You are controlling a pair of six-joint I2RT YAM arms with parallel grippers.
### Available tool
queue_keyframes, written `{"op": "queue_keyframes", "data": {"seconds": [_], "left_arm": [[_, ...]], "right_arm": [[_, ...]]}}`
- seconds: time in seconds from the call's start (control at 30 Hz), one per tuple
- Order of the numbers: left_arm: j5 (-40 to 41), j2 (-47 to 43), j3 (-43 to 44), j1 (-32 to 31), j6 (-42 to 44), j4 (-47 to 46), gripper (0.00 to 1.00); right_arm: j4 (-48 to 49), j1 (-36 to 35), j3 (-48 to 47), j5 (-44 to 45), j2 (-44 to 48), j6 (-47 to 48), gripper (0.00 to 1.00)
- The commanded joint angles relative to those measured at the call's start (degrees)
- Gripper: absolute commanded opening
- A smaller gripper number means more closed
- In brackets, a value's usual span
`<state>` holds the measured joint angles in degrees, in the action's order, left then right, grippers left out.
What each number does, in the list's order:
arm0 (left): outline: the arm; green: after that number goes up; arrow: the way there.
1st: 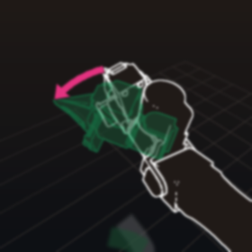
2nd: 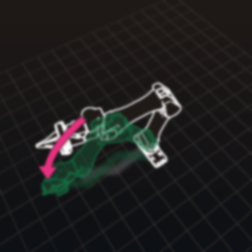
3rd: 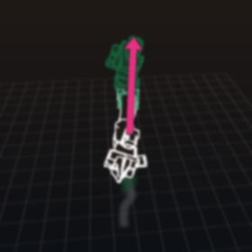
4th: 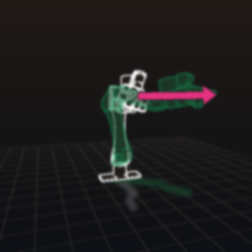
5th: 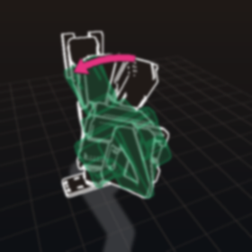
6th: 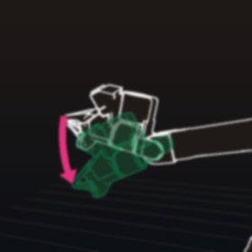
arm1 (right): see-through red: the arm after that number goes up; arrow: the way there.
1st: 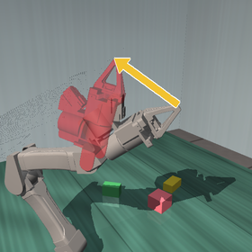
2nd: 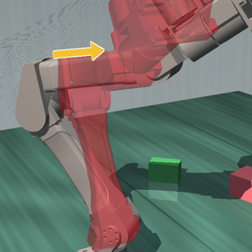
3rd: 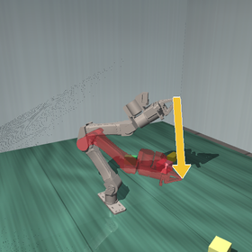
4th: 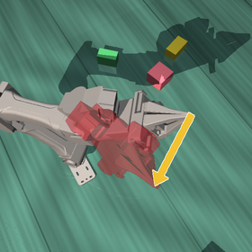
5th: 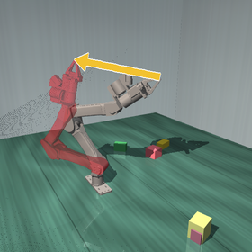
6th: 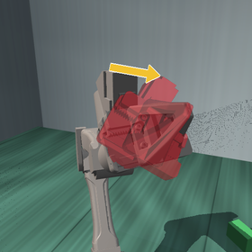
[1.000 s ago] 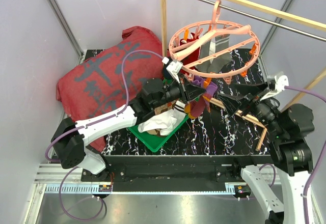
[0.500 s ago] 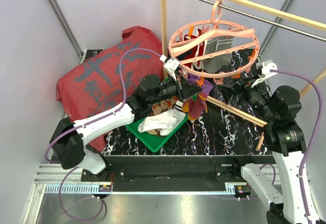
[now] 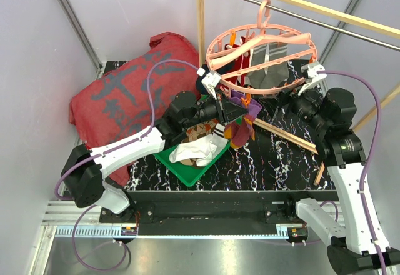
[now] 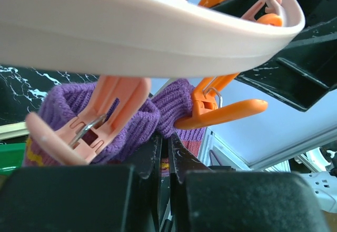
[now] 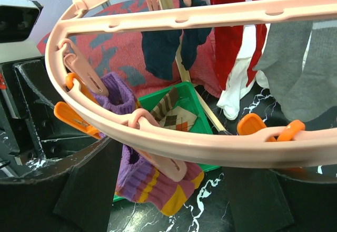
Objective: Clip the socks to the hanger
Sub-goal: Open the clamp at the hanger.
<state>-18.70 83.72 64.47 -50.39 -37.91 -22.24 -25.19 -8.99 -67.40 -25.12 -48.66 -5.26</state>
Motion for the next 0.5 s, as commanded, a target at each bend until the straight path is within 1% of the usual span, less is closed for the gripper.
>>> {"op": "queue_keyframes", "data": {"seconds": [0.0, 0.33, 0.47], "left_arm": [[-1.52, -2.25, 1.8, 0.21, -0.94, -2.63, 0.06], [-0.73, -2.25, 1.89, 0.2, -1.55, -1.84, 0.06], [-0.64, -2.25, 2.42, 0.2, -1.64, -1.4, 0.06]], "right_arm": [[4.53, -0.23, -3.18, -1.51, -0.38, 0.6, 0.8], [6.03, -0.23, -3.44, -2.82, -0.47, -1.33, 0.78], [6.47, -0.24, -3.01, -3.26, -0.55, -1.6, 0.74]]}}
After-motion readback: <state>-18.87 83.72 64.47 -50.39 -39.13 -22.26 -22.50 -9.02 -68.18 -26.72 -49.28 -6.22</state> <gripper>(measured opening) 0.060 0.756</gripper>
